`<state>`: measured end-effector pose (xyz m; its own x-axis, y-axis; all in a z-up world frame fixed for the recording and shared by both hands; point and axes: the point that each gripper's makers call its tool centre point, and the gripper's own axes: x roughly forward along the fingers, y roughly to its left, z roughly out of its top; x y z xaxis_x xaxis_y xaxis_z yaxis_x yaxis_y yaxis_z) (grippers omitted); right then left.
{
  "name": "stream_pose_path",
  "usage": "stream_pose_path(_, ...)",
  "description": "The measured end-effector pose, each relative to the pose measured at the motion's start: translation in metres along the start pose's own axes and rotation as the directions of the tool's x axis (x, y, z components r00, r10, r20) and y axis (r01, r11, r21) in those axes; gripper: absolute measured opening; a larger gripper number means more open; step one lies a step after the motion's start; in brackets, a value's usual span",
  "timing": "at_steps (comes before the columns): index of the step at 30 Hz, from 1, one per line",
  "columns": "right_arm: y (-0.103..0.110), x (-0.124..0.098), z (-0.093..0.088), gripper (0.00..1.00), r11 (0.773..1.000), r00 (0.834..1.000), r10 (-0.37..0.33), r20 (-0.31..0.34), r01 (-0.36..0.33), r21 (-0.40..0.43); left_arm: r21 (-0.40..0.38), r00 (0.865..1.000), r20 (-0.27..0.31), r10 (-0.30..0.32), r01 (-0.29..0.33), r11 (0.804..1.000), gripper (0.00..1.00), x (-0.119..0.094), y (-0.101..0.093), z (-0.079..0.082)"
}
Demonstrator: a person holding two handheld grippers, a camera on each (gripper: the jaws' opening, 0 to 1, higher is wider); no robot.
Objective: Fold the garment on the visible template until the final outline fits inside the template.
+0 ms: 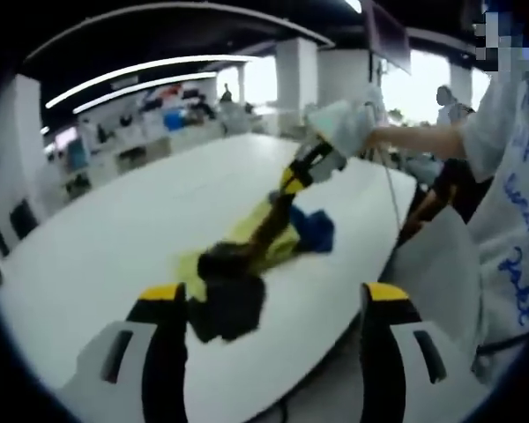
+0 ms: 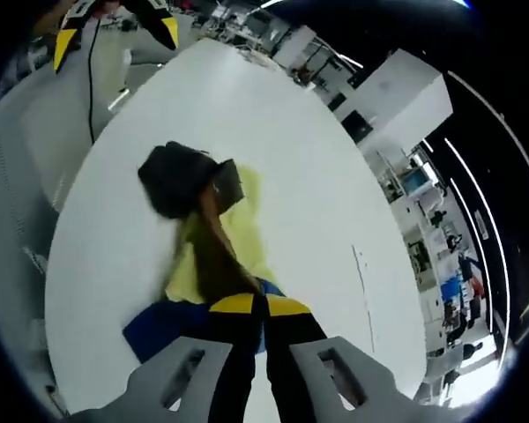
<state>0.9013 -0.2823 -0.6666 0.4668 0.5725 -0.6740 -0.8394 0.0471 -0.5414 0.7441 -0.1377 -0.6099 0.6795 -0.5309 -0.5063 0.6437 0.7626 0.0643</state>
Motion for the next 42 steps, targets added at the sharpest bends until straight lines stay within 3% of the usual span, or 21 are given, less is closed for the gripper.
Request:
stream_pose_path(5,-0.004,-0.009,0.004,0.02,0.997,0.999,-0.038,0.031,0.035,0.076,0.116,0.999,-0.034,-0.002,0.006,0.993,0.74,0.008,0.007,0.007)
stream_pose_path(8,-0.007,-0.013,0.005,0.02,0.994,0.998,-0.058,0.039,0.054,0.090,0.217,0.998,-0.056,-0.003,0.015,0.976,0.71,0.017,0.011,0.009)
stream_pose_path(10,-0.007,-0.014,0.007,0.02,0.993,0.997,-0.066,0.046,0.061,0.100,0.305,0.999,-0.041,-0.021,0.032,0.952,0.71,0.029,0.009,0.012)
stream_pose_path(13,-0.007,-0.013,0.008,0.02,0.992,0.996,-0.068,0.050,0.062,0.107,0.326,0.998,-0.021,-0.054,0.058,0.944,0.69,0.053,0.007,0.010)
stream_pose_path(14,-0.007,-0.013,0.008,0.02,0.992,0.996,-0.067,0.051,0.061,0.110,0.346,0.999,-0.028,-0.046,0.053,0.937,0.66,0.059,0.010,0.008)
stream_pose_path(17,-0.007,-0.015,0.010,0.02,0.992,0.996,-0.071,0.057,0.065,0.112,0.462,0.994,-0.111,0.001,0.050,0.885,0.62,0.075,0.025,-0.007)
stream_pose_path(20,-0.008,-0.017,0.011,0.02,0.991,0.995,-0.075,0.064,0.067,0.120,0.479,0.983,-0.182,-0.017,0.104,0.872,0.58,0.088,0.029,-0.022)
stream_pose_path(23,-0.007,-0.017,0.011,0.02,0.989,0.995,-0.077,0.065,0.068,0.130,0.474,0.988,-0.156,-0.010,0.084,0.877,0.54,0.100,0.035,-0.021)
stream_pose_path(24,-0.007,-0.017,0.011,0.02,0.989,0.995,-0.077,0.066,0.068,0.132,0.489,0.991,-0.130,0.021,0.046,0.871,0.51,0.103,0.041,-0.018)
stream_pose_path(29,-0.005,-0.017,0.012,0.02,0.988,0.995,-0.075,0.068,0.065,0.140,0.546,0.985,-0.169,0.041,0.059,0.836,0.50,0.118,0.049,-0.029)
stream_pose_path(32,-0.006,-0.017,0.014,0.02,0.986,0.994,-0.077,0.076,0.065,0.151,0.548,0.986,-0.153,0.061,0.033,0.836,0.46,0.128,0.057,-0.031)
stream_pose_path(35,-0.006,-0.018,0.014,0.02,0.986,0.994,-0.077,0.077,0.065,0.157,0.577,0.987,-0.129,0.100,-0.007,0.816,0.38,0.134,0.066,-0.030)
stream_pose_path(37,-0.007,-0.019,0.013,0.02,0.984,0.994,-0.078,0.077,0.064,0.168,0.596,0.990,-0.107,0.094,-0.012,0.803,0.33,0.137,0.066,-0.028)
stream_pose_path(39,-0.007,-0.020,0.012,0.02,0.980,0.993,-0.081,0.081,0.065,0.186,0.587,0.991,-0.110,0.076,0.003,0.809,0.29,0.141,0.064,-0.030)
stream_pose_path(42,-0.009,-0.021,0.010,0.02,0.975,0.993,-0.087,0.081,0.068,0.211,0.637,0.987,-0.131,0.096,0.010,0.771,0.30,0.145,0.069,-0.038)
